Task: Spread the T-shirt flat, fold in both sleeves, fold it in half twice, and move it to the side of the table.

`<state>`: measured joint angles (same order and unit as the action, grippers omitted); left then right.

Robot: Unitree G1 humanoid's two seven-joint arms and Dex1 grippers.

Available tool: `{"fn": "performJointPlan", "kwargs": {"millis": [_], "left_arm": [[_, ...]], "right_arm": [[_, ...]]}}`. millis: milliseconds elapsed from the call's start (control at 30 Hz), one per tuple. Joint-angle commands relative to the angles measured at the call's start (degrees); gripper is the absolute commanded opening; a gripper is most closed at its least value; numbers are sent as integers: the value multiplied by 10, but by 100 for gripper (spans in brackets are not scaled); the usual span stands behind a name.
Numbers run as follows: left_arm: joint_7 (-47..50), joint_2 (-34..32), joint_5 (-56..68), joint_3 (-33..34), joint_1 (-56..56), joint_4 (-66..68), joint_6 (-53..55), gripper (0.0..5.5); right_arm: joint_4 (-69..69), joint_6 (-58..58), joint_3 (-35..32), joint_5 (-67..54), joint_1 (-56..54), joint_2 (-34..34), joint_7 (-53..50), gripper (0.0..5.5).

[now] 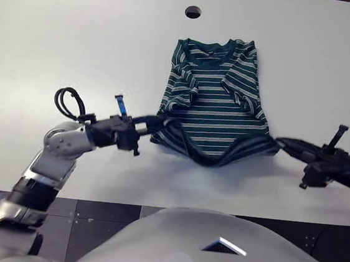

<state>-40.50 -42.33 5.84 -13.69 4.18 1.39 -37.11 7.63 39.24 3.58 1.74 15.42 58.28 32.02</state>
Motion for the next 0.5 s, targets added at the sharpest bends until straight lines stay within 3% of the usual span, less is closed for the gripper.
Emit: {"fn": "performJointPlan", "kwargs": {"millis": [33,200,500], "left_arm": [[60,69,-84,1,-95,116,12,11],[188,160,-177,1,-245,337,35,11],[308,200,-246,-6,-393,583,6,11]], "right_arm": [[-70,-49,16,86,-128,-103,-66,10],[-216,-113,39,219,-277,-219,-206,10],[-441,-118,117,340,-421,-309,-361,10]]}}
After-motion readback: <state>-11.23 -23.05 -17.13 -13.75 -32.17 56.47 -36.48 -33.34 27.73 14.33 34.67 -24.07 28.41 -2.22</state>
